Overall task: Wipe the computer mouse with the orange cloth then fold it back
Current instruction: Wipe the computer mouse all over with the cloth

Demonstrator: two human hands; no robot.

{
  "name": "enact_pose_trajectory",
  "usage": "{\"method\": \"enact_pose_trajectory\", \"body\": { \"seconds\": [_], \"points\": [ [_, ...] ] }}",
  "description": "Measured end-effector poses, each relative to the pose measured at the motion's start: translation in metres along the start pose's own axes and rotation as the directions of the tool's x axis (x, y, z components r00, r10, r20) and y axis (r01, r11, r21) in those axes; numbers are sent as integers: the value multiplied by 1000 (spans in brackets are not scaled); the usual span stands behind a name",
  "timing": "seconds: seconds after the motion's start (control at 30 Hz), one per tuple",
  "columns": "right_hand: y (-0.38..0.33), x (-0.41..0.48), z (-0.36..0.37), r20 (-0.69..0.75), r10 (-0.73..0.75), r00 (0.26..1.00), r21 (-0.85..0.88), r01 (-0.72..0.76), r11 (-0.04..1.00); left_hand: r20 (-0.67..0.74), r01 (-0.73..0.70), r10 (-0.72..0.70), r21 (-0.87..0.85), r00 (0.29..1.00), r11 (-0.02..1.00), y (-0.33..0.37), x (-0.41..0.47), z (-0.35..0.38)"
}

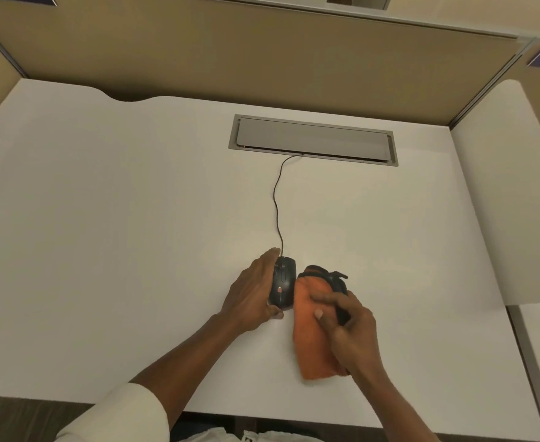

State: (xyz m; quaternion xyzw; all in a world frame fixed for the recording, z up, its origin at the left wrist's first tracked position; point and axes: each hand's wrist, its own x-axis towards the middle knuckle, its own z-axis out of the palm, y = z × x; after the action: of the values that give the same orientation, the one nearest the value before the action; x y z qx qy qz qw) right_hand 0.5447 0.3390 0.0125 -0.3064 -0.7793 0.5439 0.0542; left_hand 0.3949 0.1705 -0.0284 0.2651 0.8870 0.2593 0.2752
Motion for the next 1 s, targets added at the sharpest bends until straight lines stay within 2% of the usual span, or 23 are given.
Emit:
{"method": "enact_pose_trajectory", "body": {
  "seconds": [0.1,0.2,0.3,0.4,0.53,0.63,0.7,0.8,0.9,1.0],
  "points": [
    [-6,5,-17,54,94,994,278,-105,955,18,-15,14,51,1000,999,4,-4,-3],
    [-10,10,-25,115,115,987,435,-154,887,-29,0,1,15,1000,1000,12,-15,-5],
    [-11,14,-25,197,119,973,592,-215,777,-168,9,-36,-161,985,987,25,-31,-9],
    [-14,17,-16,261,131,956,719,-283,635,-247,28,-160,-465,956,885,34,-44,-19],
    [-22,14,6,384,116,916,820,-396,414,-143,96,-240,-638,960,764,36,-60,-33],
    [-32,9,27,448,80,891,825,-446,347,47,206,-275,-784,960,586,36,-70,-35],
    [-40,2,41,437,76,896,798,-425,427,109,235,-268,-835,957,498,33,-76,-33],
    [-47,-13,62,359,71,931,688,-315,654,130,250,-331,-901,935,354,27,-82,-29],
    [-43,-22,75,292,32,956,466,-172,868,142,247,-390,-940,910,234,20,-88,-24],
    [-37,-24,69,280,-24,960,221,-40,975,144,223,-378,-959,915,175,12,-92,-26]
  ]
}}
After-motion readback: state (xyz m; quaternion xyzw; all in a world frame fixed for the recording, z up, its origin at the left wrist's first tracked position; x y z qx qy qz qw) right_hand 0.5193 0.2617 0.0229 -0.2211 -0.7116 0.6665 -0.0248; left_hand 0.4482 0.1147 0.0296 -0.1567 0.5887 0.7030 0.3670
